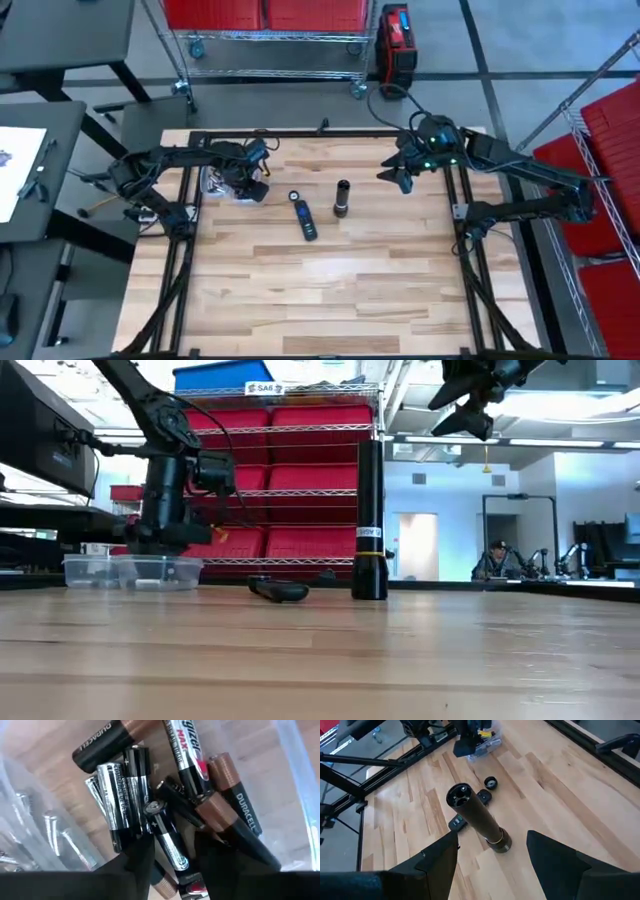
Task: Insert battery
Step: Insert the silver battery into the flashlight's battery compartment
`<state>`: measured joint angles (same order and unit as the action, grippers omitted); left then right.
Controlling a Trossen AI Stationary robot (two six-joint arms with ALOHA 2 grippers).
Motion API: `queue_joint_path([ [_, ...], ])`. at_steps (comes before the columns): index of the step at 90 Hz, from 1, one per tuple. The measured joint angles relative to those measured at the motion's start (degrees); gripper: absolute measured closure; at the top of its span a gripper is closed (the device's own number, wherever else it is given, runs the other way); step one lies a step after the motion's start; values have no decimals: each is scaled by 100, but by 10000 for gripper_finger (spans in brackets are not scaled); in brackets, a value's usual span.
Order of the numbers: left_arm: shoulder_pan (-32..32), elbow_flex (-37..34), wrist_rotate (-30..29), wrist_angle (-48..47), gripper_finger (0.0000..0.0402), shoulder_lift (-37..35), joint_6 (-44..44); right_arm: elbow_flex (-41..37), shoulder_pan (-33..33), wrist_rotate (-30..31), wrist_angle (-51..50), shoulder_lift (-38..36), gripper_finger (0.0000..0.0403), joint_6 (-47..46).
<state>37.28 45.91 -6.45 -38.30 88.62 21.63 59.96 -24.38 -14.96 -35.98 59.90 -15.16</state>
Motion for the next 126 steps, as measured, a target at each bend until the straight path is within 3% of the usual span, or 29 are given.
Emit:
queue_joint_path([
  [16, -118, 119, -30, -120, 380, 21, -331, 1, 0, 0, 7, -1, 177, -29],
  [35, -315, 965, -46, -1025, 374, 0, -693, 185, 0, -2, -113, -72, 177, -138],
  [54, -573, 2394, -22, -1550, 380, -371, -1104, 708, -50, -2, -159, -362, 177, -59],
  [67, -866, 3485, 246, -1029, 380, -733, -1873, 824, -43, 1, 401, -540, 177, -44],
  [83, -1569, 4365, 834, 357, 376, -903, -2957, 824, 62, 0, 1774, -290, 177, -37],
  [107, -2275, 4607, 1539, 2152, 379, -576, -2519, 824, 675, -4, 4460, 951, 185, 74],
  [126, -2414, 4607, 1539, 2121, 379, -496, -2176, 820, 914, -4, 5096, 1538, 214, 67],
])
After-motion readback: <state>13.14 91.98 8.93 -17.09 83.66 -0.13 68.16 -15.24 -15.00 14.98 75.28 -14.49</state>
